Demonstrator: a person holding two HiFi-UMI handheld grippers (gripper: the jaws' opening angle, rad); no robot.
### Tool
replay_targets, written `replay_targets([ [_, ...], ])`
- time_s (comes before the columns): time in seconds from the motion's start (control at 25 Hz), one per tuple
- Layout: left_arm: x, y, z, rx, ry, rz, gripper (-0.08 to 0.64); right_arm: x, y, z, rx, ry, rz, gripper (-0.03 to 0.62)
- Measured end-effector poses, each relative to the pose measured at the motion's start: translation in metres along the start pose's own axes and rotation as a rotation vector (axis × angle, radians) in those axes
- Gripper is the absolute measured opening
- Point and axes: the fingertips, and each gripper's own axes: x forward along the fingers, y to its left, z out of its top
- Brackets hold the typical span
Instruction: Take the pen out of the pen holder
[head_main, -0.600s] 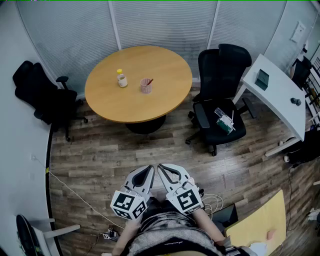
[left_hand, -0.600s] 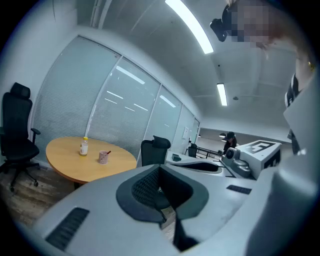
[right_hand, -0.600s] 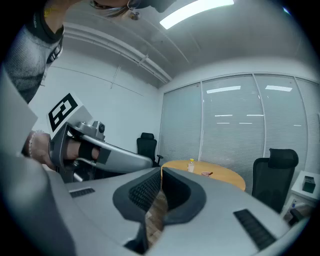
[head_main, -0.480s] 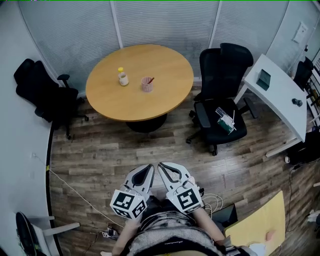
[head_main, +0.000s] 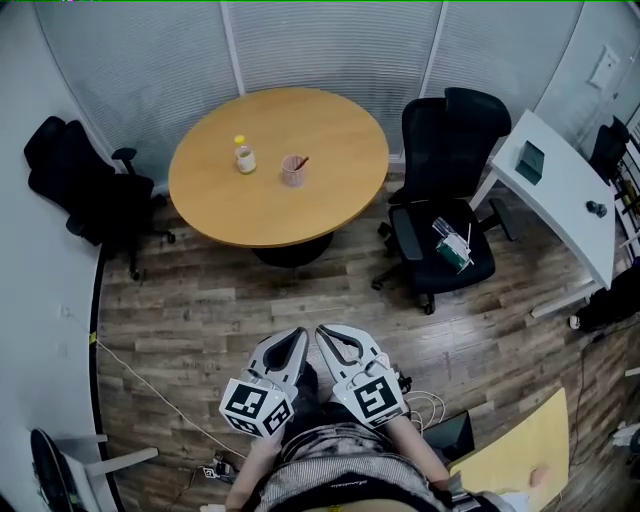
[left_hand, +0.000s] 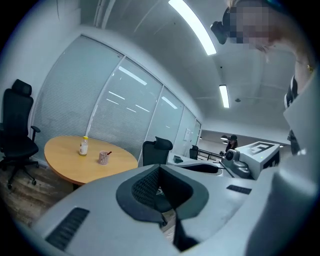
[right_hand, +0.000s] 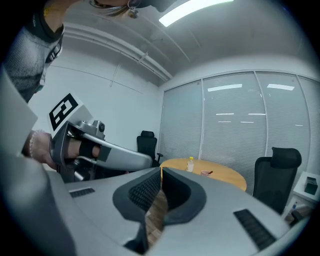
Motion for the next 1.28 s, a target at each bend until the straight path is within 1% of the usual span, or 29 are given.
replay_targets([
  [0.16, 0.023, 0.029, 0.007, -0.001, 0.008, -0.021, 0.005, 0.032, -0.017, 0.003, 0.023, -0.008, -0.021, 0.025],
  [0.36, 0.055, 0.073, 0.030, 0.018, 0.020, -0.057, 0.005, 0.082, -0.048, 0.018, 0.064, -0.023, -0.062, 0.025],
  [0.52, 0.077, 0.106, 0.045, 0.030, 0.040, -0.093, 0.005, 0.121, -0.066, 0.026, 0.054, -0.017, -0.084, 0.025],
  [0.64, 0.089, 0.123, 0.050, 0.024, 0.052, -0.117, 0.005, 0.144, -0.075, 0.029, 0.075, -0.014, -0.103, 0.025],
  [0.76, 0.099, 0.140, 0.054, 0.015, 0.064, -0.135, 0.005, 0.166, -0.084, 0.031, 0.062, -0.002, -0.115, 0.025],
  [0.92, 0.105, 0.159, 0.060, 0.015, 0.068, -0.153, 0.005, 0.185, -0.091, 0.036, 0.085, -0.005, -0.141, 0.025],
  [1.16, 0.105, 0.180, 0.060, 0.005, 0.070, -0.175, 0.005, 0.203, -0.094, 0.029, 0.076, 0.012, -0.159, 0.025],
  [1.28, 0.102, 0.188, 0.059, 0.002, 0.064, -0.189, 0.005, 0.209, -0.097, 0.026, 0.065, 0.020, -0.185, 0.025],
])
